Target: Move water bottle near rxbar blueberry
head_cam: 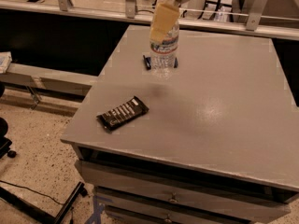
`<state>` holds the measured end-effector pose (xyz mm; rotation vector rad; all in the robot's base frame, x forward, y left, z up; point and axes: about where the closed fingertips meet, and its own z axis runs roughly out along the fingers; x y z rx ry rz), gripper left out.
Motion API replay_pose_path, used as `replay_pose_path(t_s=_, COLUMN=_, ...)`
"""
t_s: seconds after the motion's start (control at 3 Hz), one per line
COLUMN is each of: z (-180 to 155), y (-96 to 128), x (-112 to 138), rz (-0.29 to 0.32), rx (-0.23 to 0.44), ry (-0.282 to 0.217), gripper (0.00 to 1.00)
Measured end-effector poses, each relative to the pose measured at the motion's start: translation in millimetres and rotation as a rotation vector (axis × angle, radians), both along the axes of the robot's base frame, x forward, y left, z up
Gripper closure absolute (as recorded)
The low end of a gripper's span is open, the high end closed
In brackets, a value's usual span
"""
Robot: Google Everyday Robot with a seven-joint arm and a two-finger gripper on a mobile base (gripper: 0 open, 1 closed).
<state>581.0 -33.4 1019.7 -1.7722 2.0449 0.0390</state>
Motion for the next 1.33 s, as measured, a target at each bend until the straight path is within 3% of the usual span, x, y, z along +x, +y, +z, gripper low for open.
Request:
replay_pose_path(t_s=0.33, z=-7, y=-1, x=18, rz=-0.021, rx=-0.024, ry=0.010, gripper=1.00)
replay_pose_path(t_s=1.33, z=-26, y=7, x=36, rz=-0.088, rx=-0.027, ry=0.043, gripper=1.00)
